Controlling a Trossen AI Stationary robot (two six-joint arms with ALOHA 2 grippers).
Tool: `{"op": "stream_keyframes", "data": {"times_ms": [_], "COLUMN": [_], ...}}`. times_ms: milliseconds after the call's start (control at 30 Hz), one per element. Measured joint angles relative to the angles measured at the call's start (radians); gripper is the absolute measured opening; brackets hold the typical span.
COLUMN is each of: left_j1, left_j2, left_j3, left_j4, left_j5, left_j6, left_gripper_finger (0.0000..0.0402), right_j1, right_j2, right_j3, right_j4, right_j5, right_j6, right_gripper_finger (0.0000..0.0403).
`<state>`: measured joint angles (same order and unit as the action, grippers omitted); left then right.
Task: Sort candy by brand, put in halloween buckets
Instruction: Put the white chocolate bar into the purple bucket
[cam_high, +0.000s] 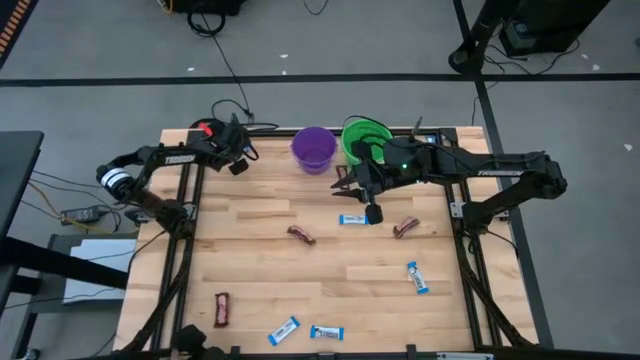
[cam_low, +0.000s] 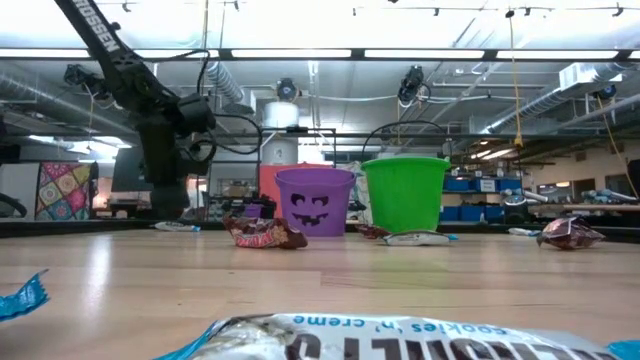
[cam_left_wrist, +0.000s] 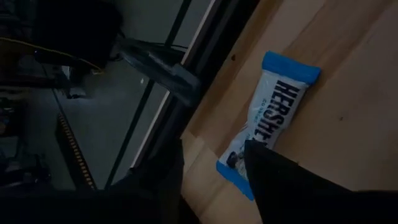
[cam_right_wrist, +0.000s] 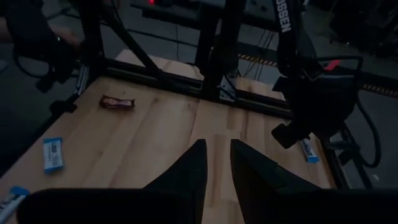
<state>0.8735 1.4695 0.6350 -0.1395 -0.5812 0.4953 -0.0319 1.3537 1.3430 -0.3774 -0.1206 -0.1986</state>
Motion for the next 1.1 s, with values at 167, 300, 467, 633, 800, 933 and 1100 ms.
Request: {"op": "stream_keyframes", "data": {"times_ms": [167,300,467,633,800,933,1100], "left_j1": [0.012,0.026,0.029,0.030,0.021,0.018,-0.022], "left_j2": [0.047,0.079,0.094,0.107,0.108,0.107,0.092], "left_j3": [0.000,0.001,0.010,0.010,0.010,0.010,0.009], "left_j4": [0.042,0.052,0.055,0.061,0.047,0.037,0.027], "left_j5": [0.000,0.002,0.012,0.054,0.081,0.122,0.167], "left_j6": [0.026,0.052,0.051,0.050,0.032,-0.015,-0.056], "left_gripper_finger": [0.0226,0.0243,0.0240,0.0203,0.0115,0.0020,0.0004], "right_j1": [0.003,0.013,0.031,0.045,0.046,0.046,0.046], "right_j2": [0.000,0.000,0.000,0.000,0.000,0.001,0.001], "right_j3": [0.000,0.000,0.000,0.000,0.000,0.000,0.000], "right_j4": [0.006,0.041,0.151,0.245,0.264,0.264,0.252], "right_j5": [0.020,0.061,0.076,0.076,0.076,0.076,0.076], "right_j6": [0.064,0.099,0.125,0.125,0.130,0.137,0.137], "right_gripper_finger": [0.0084,0.0084,0.0084,0.0084,0.0084,0.0084,0.0084]}}
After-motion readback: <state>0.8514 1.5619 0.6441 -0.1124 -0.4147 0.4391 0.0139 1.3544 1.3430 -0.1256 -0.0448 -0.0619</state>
